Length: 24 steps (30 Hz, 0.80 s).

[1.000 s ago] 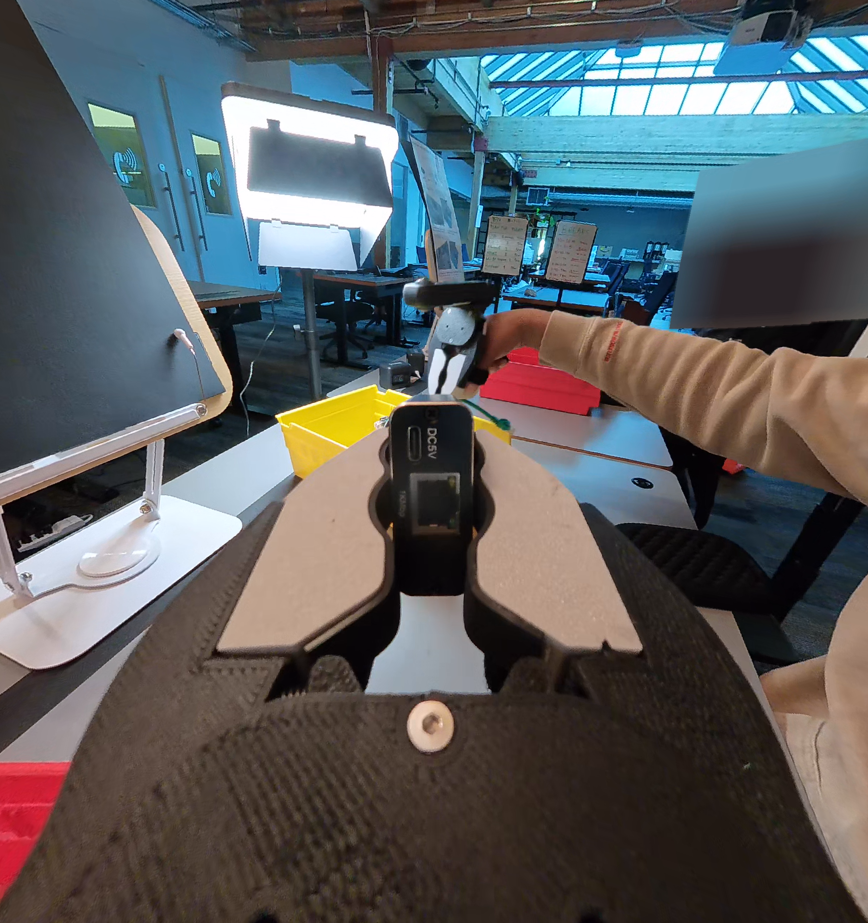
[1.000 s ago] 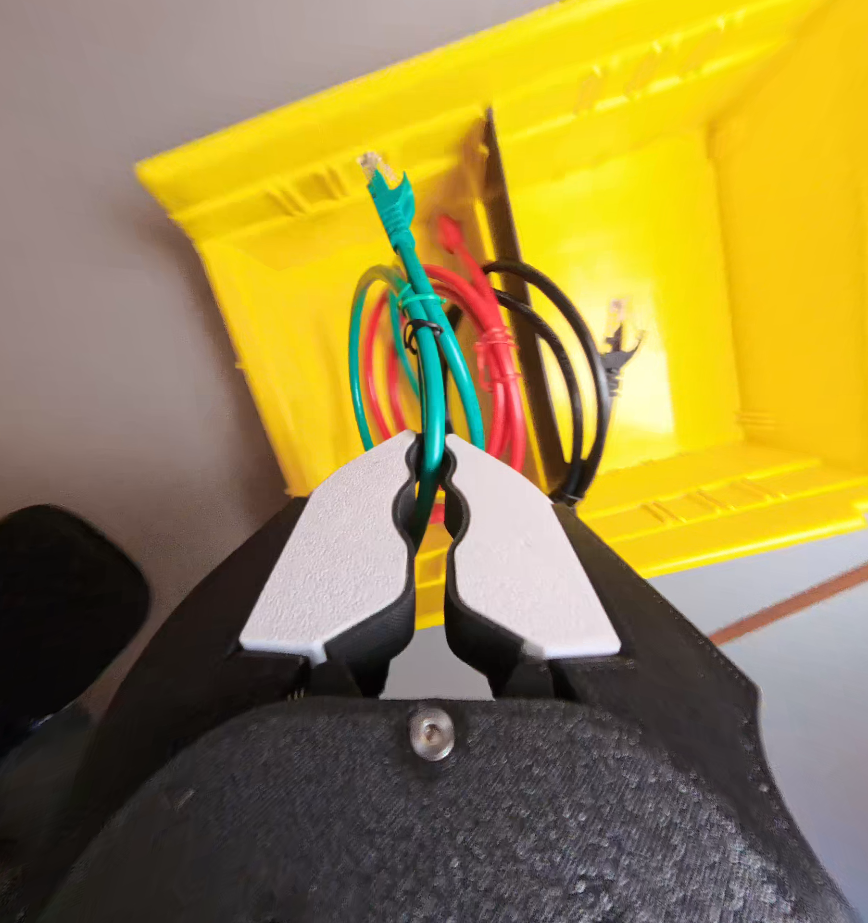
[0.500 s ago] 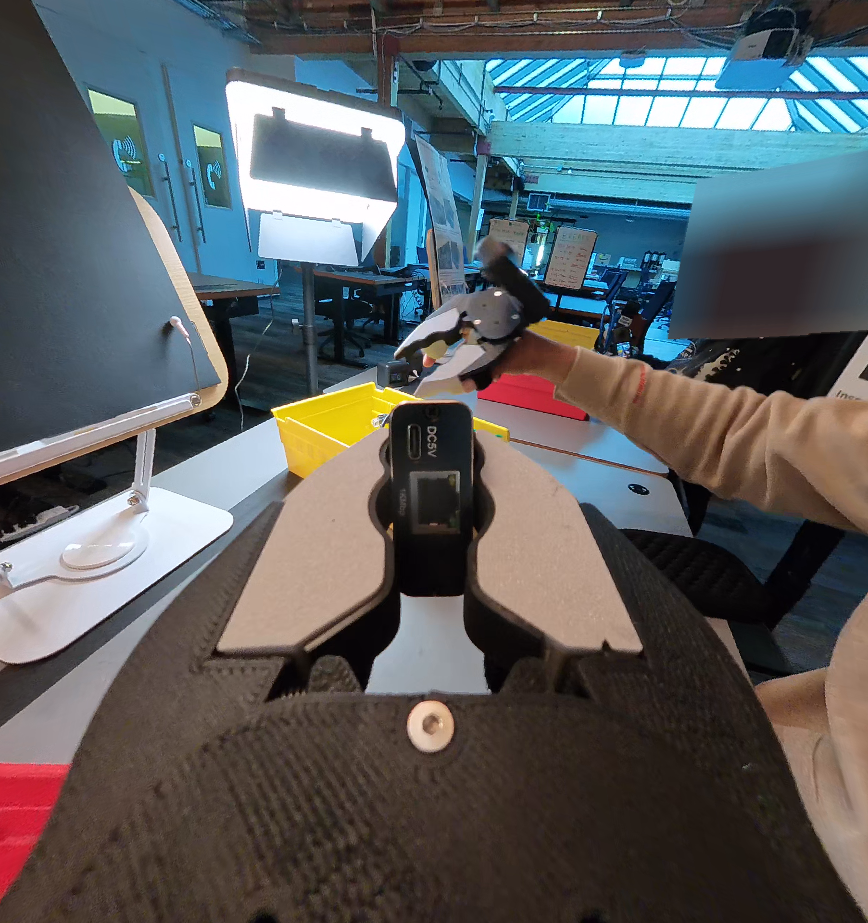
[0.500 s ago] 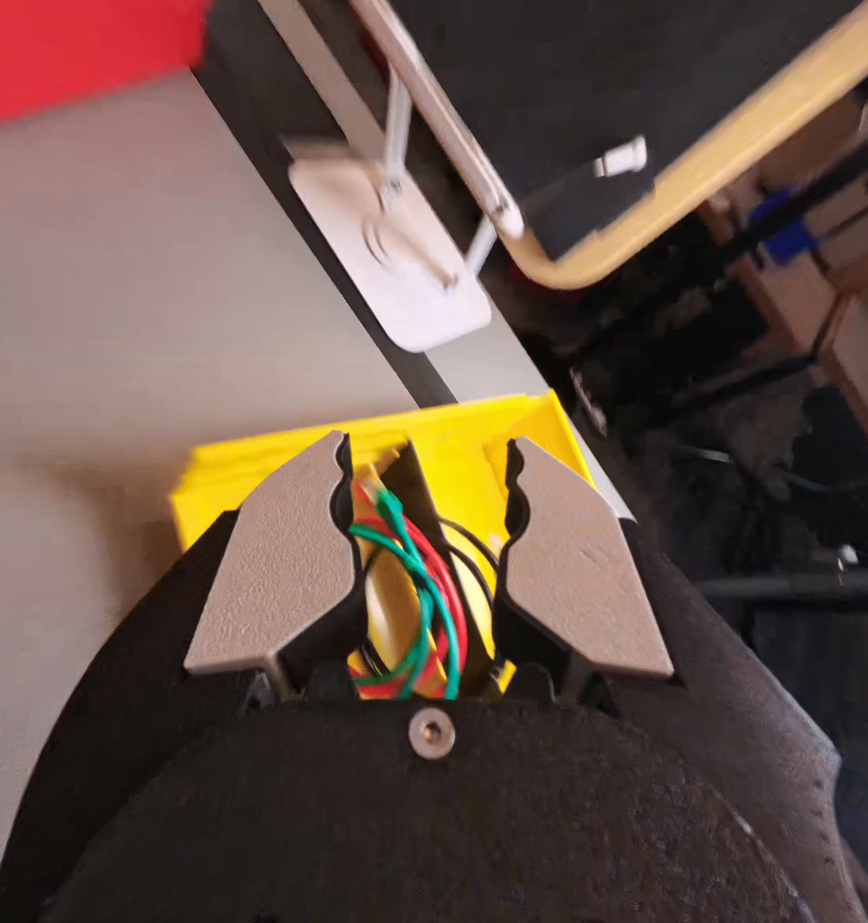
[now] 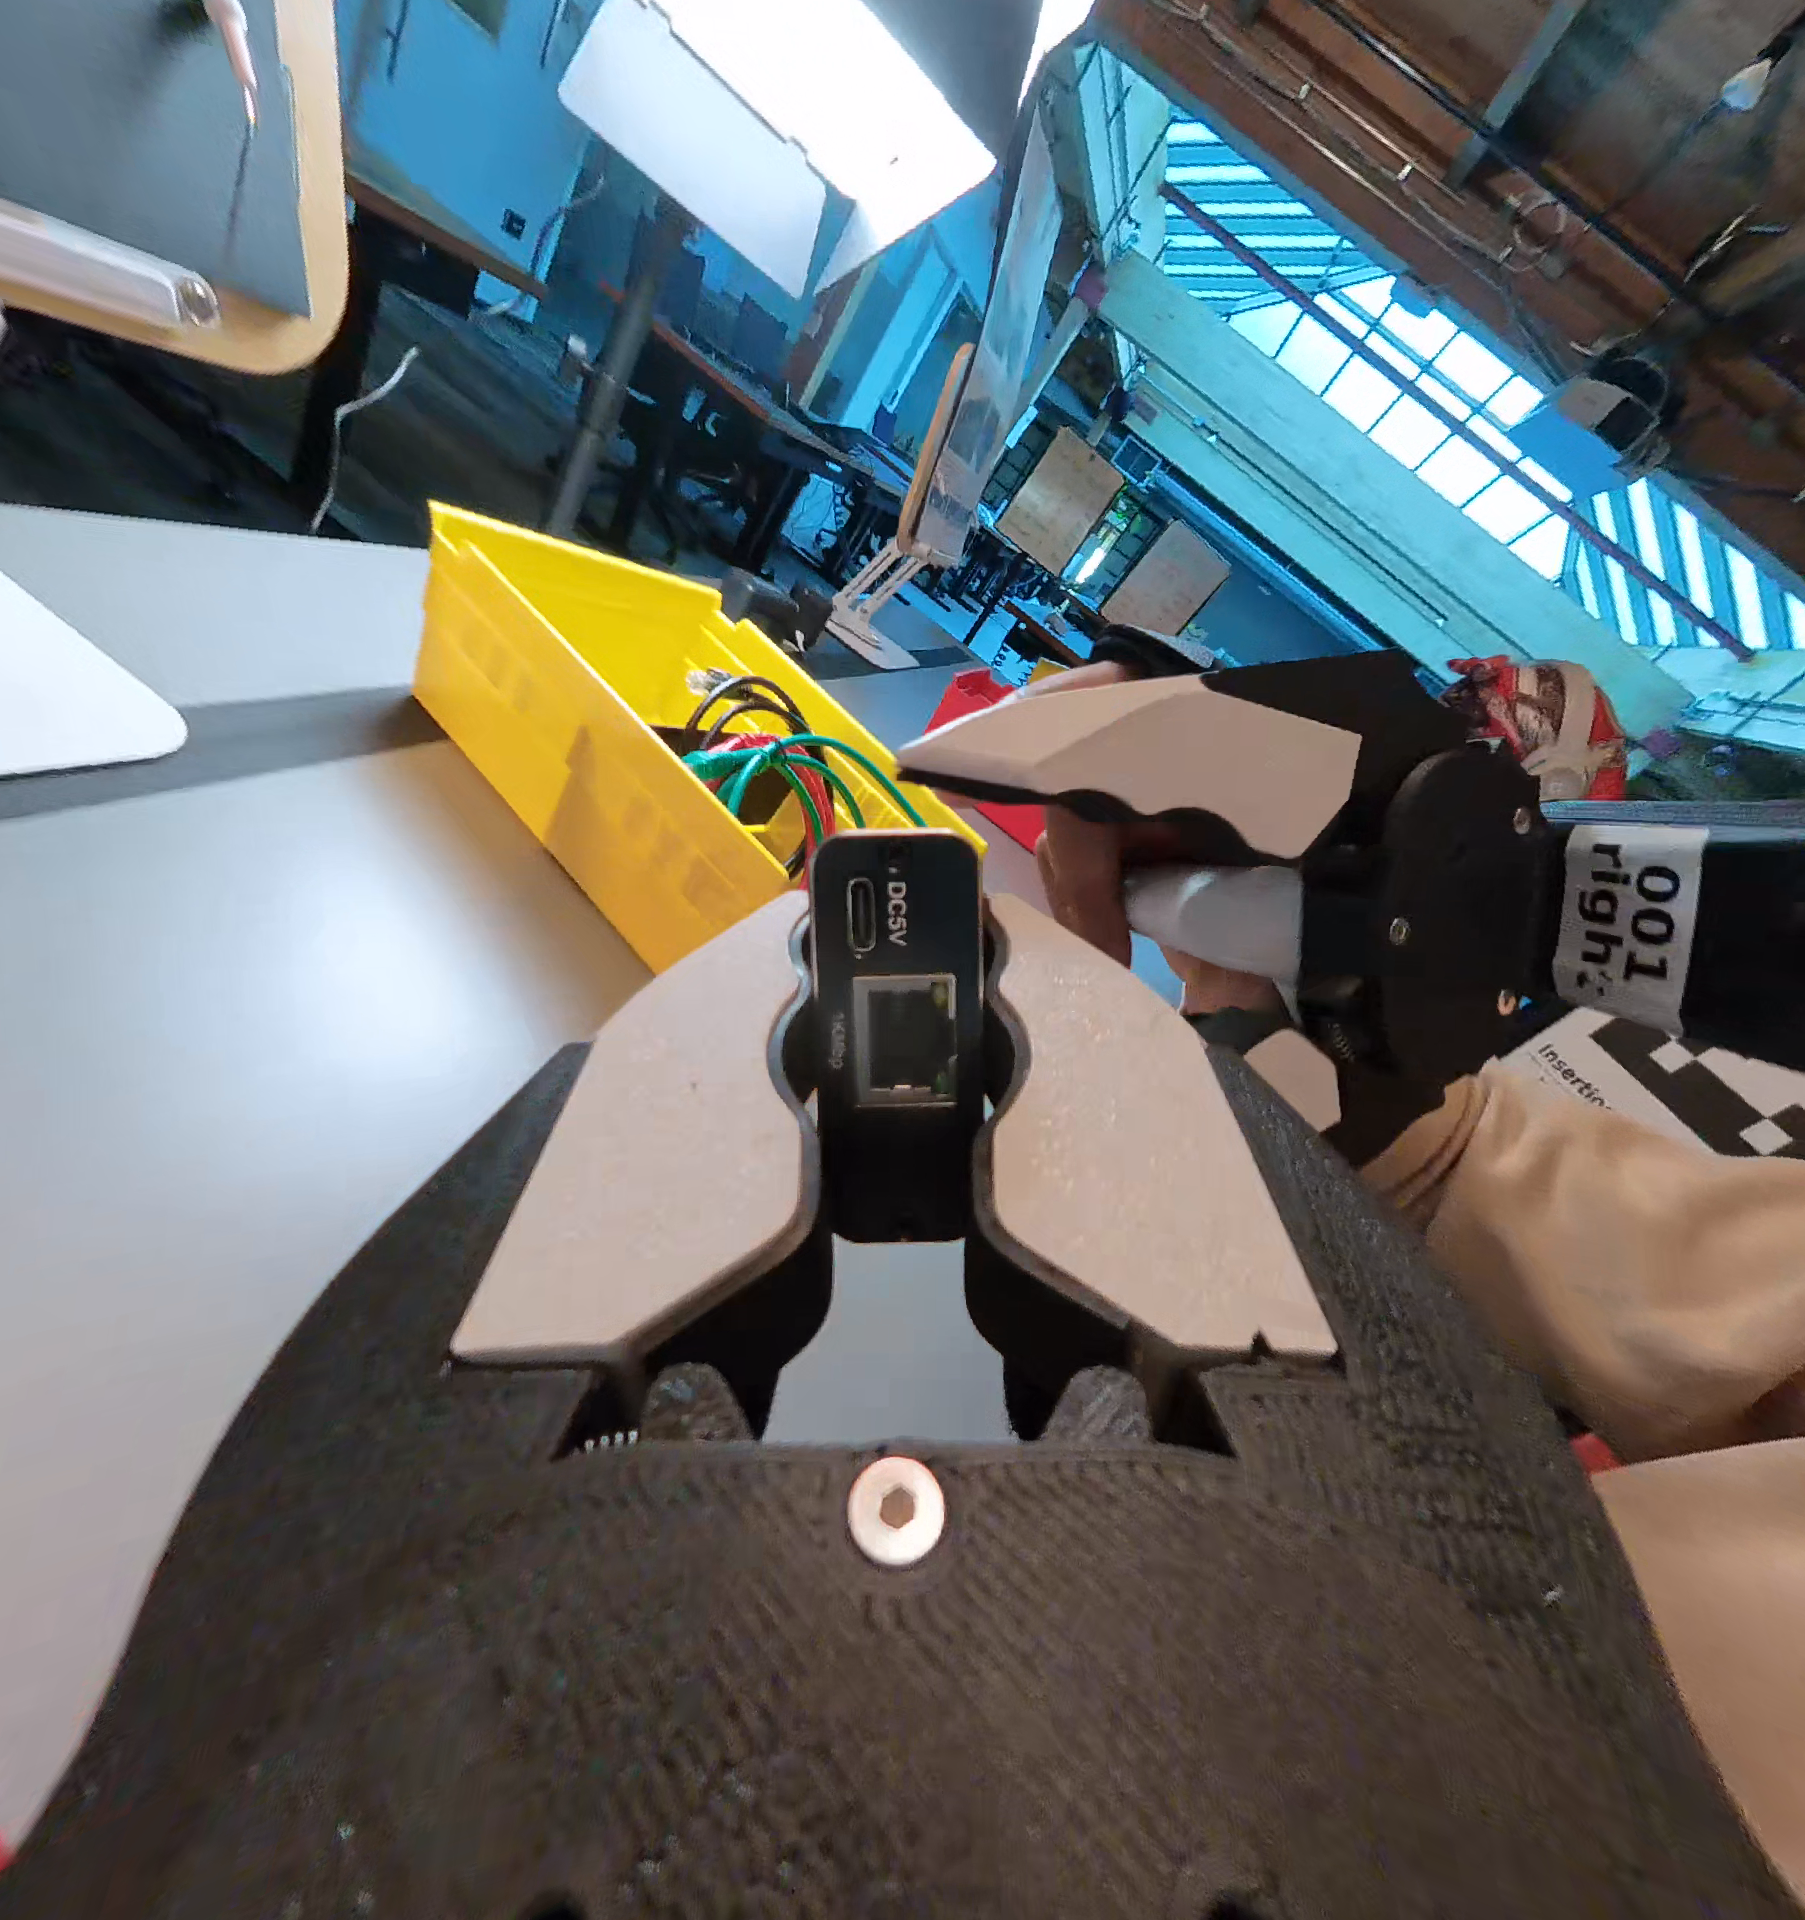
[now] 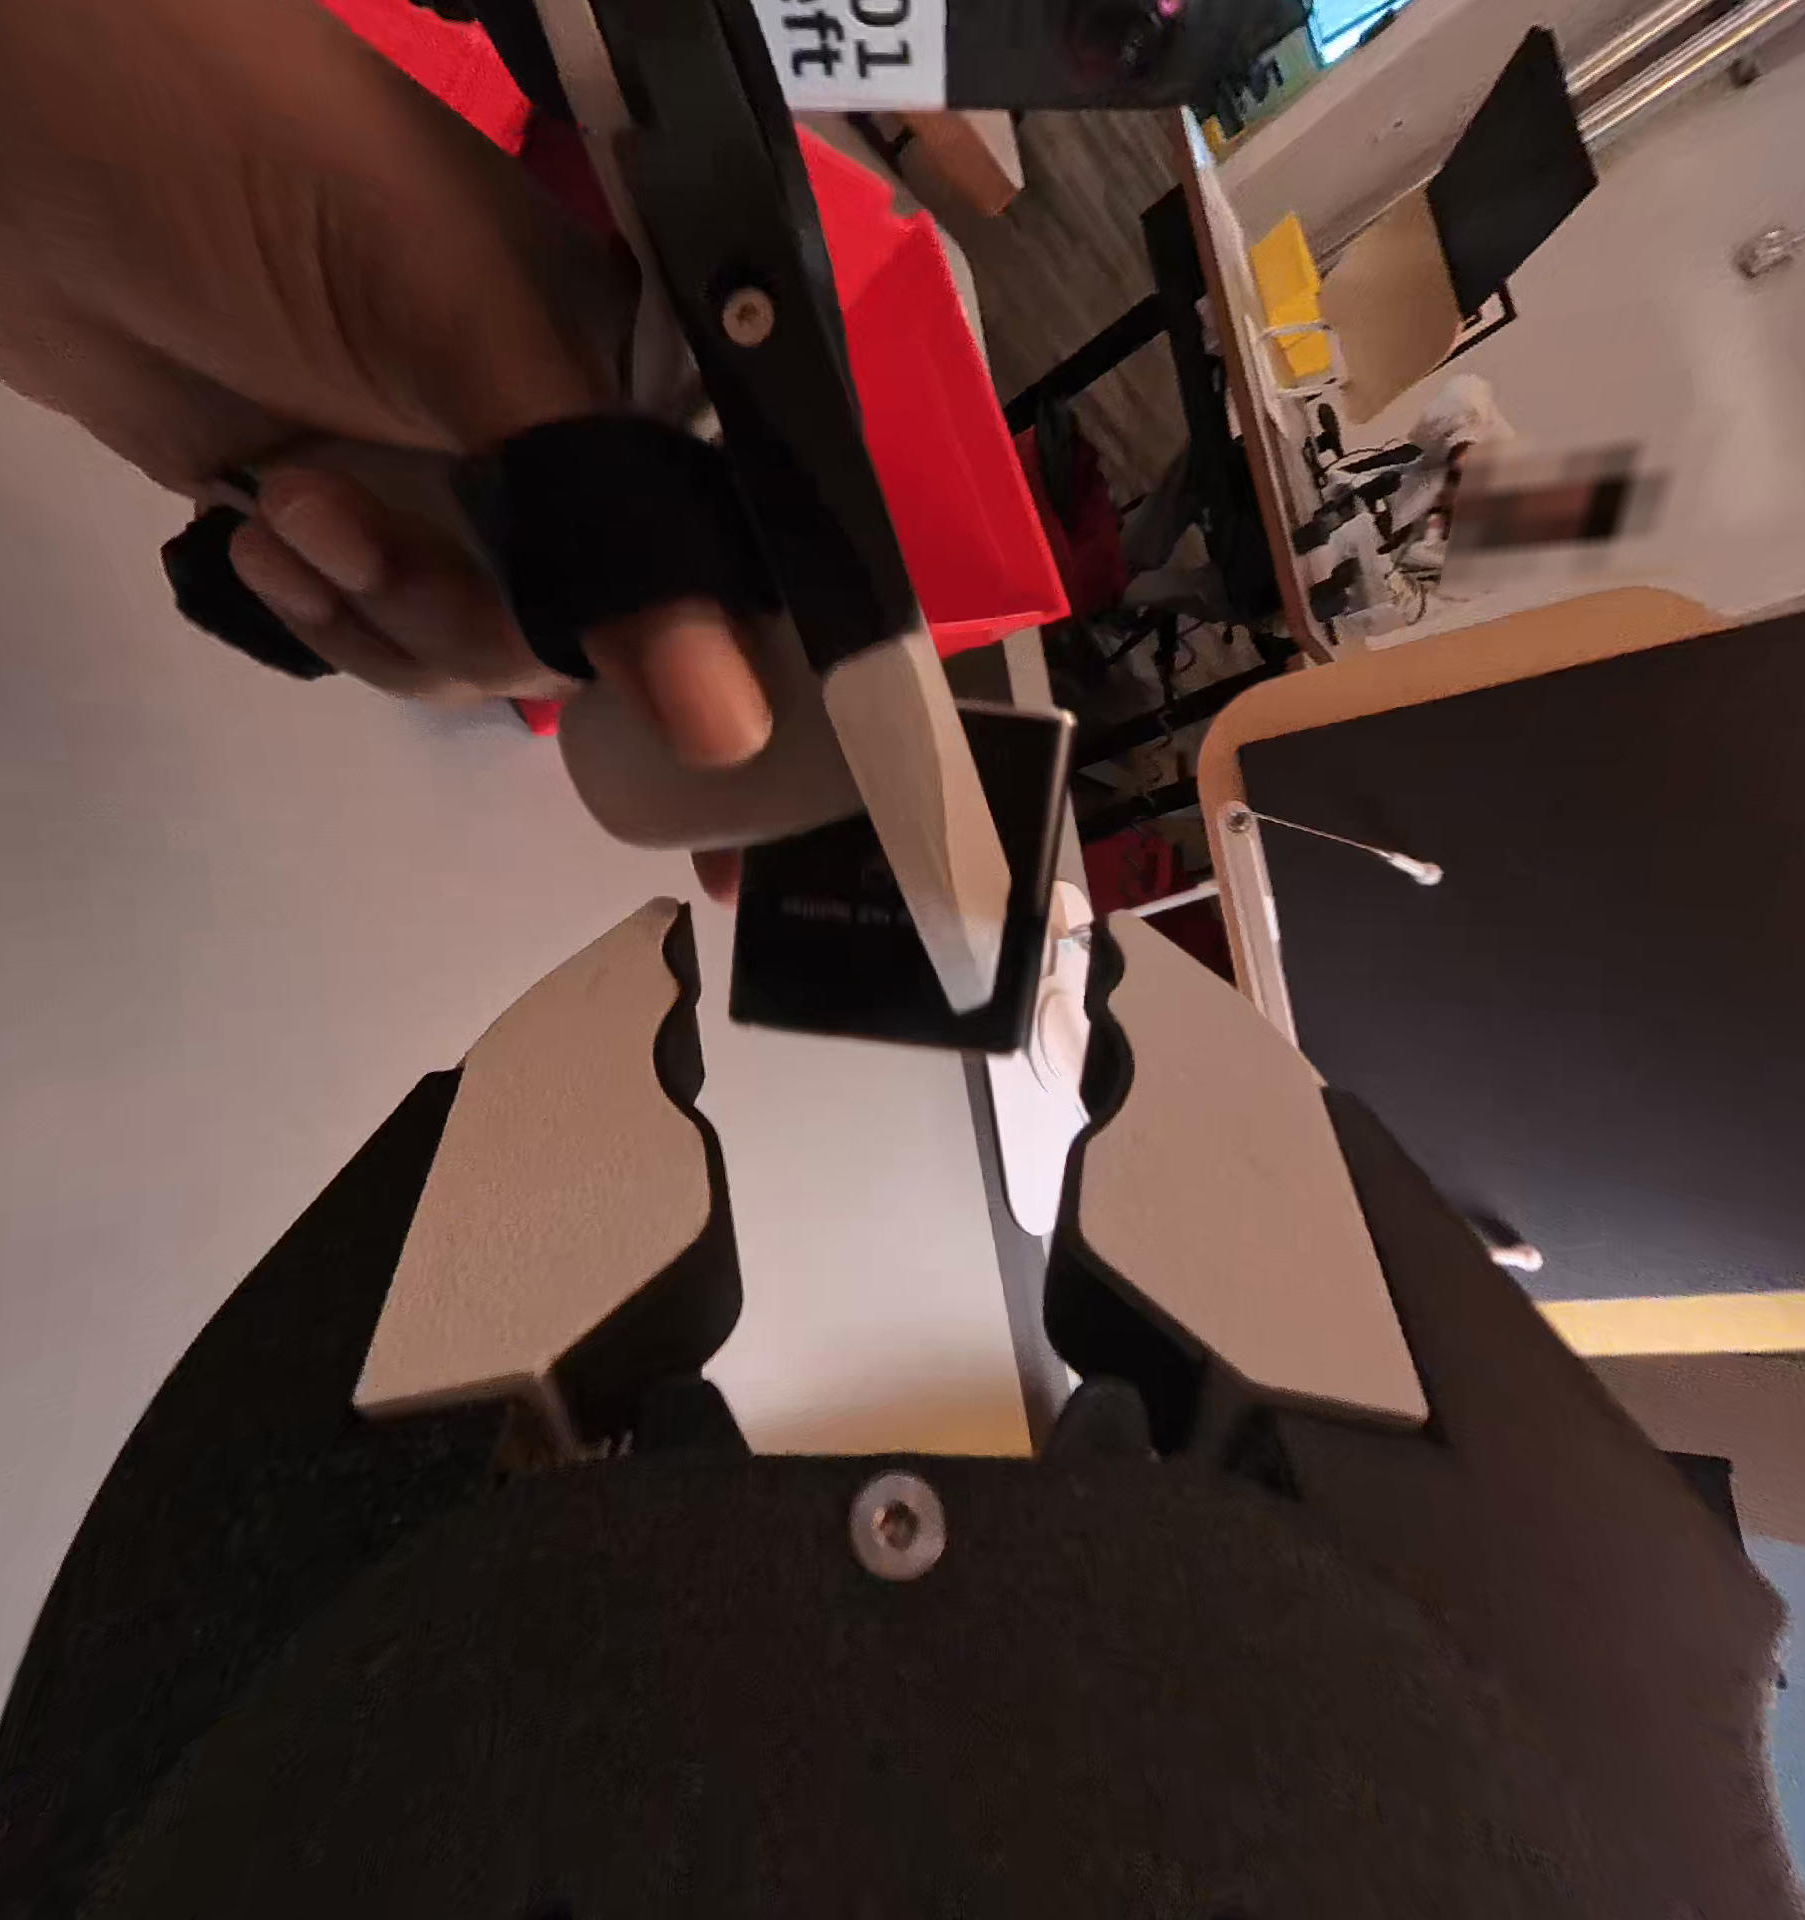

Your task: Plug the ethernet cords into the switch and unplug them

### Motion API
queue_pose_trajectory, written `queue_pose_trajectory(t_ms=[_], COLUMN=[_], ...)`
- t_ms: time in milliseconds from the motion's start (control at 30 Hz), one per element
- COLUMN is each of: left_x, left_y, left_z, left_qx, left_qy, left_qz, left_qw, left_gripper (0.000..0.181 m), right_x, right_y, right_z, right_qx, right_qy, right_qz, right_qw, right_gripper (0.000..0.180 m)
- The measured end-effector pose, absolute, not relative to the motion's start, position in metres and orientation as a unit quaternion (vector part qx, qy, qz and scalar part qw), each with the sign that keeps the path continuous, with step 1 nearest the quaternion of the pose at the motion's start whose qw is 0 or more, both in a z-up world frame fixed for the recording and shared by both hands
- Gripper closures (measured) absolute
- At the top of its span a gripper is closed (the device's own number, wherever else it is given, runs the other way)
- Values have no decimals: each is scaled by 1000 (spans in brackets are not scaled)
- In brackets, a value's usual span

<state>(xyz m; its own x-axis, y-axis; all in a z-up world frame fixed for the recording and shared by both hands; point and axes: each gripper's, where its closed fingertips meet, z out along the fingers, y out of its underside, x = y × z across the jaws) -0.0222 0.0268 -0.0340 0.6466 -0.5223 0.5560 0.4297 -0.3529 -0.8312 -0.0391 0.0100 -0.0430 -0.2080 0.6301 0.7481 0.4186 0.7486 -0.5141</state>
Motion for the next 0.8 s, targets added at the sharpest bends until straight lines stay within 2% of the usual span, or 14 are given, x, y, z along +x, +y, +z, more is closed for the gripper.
queue_pose_trajectory(t_ms=[67,167,200,267,533,667,800], left_x=[-18,-19,-21,-30,-65,-75,-82], left_y=[28,30,31,33,24,25,30], left_z=[-39,-42,-41,-37,-8,-6,-13], left_qx=[-711,-715,-716,-715,-688,-684,-692], left_qy=[31,30,30,33,55,57,61], left_qz=[-424,-416,-406,-374,-294,-249,-188], left_qw=[560,561,568,590,661,684,695], left_gripper=[154,155,150,128,133,133,132], right_x=[-45,-44,-42,-35,34,76,97], right_y=[11,13,17,30,209,297,344], right_z=[-51,-53,-52,-43,-13,-42,-91], right_qx=[-336,-333,-342,-363,-506,-593,-655], right_qy=[-778,-786,-789,-789,-774,-743,-714], right_qz=[85,89,93,112,81,61,62], right_qw=[523,513,501,483,372,304,238], right_gripper=[118,119,119,119,119,119,119])
